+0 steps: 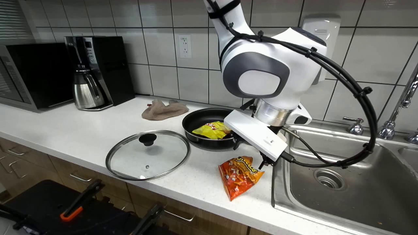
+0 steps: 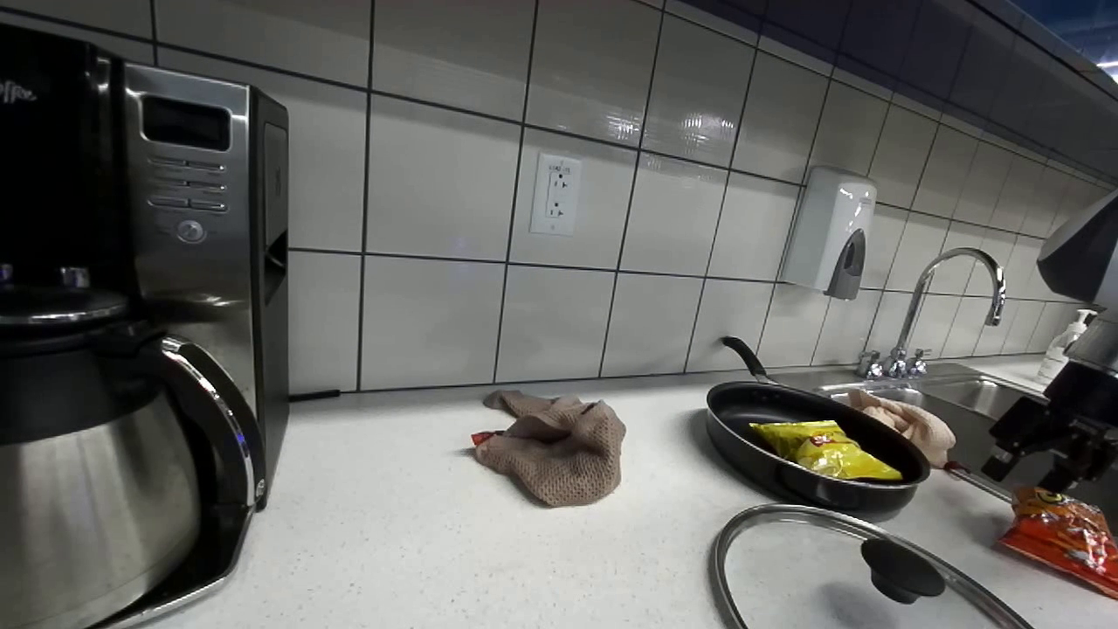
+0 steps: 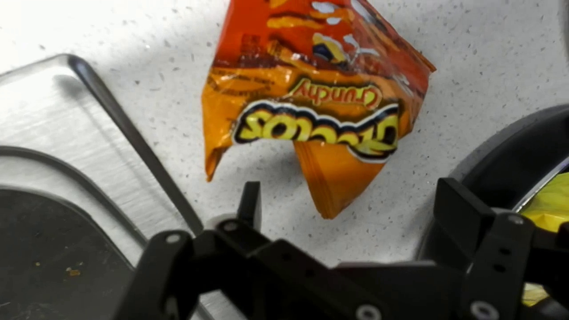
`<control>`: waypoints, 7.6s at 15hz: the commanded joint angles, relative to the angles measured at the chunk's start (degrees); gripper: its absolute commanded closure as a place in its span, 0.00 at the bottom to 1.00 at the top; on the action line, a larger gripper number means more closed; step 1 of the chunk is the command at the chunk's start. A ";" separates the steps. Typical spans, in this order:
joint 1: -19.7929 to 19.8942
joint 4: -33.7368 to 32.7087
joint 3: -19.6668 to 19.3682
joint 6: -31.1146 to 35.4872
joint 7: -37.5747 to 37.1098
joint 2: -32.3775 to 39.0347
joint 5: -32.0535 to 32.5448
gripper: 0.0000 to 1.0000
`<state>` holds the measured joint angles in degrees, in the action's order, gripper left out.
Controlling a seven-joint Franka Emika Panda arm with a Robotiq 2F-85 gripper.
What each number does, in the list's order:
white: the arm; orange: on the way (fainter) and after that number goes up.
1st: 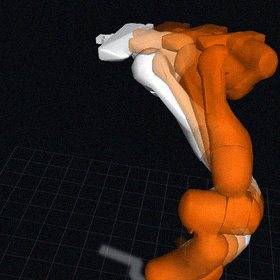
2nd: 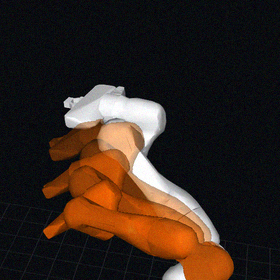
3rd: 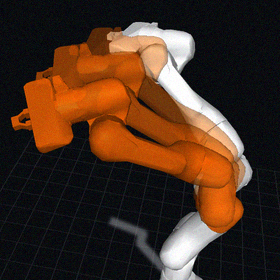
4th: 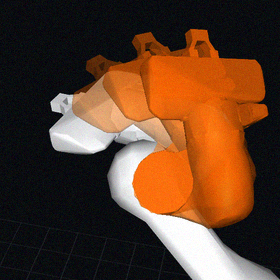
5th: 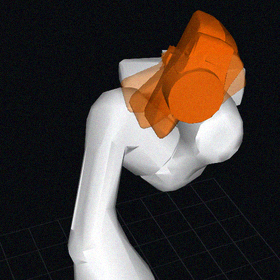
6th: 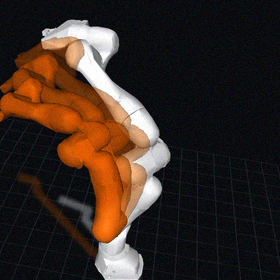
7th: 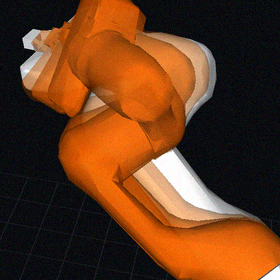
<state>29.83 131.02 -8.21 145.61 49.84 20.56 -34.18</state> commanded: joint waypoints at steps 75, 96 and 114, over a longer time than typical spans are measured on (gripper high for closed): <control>-14.60 -22.86 4.65 -6.58 -30.85 7.95 -14.96 1.00; -12.53 -27.76 3.38 -7.15 -31.64 11.61 -13.70 1.00; -11.77 -26.94 2.86 -7.01 -31.75 11.18 -10.91 0.21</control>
<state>17.37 104.67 -5.44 139.25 20.26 32.48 -47.07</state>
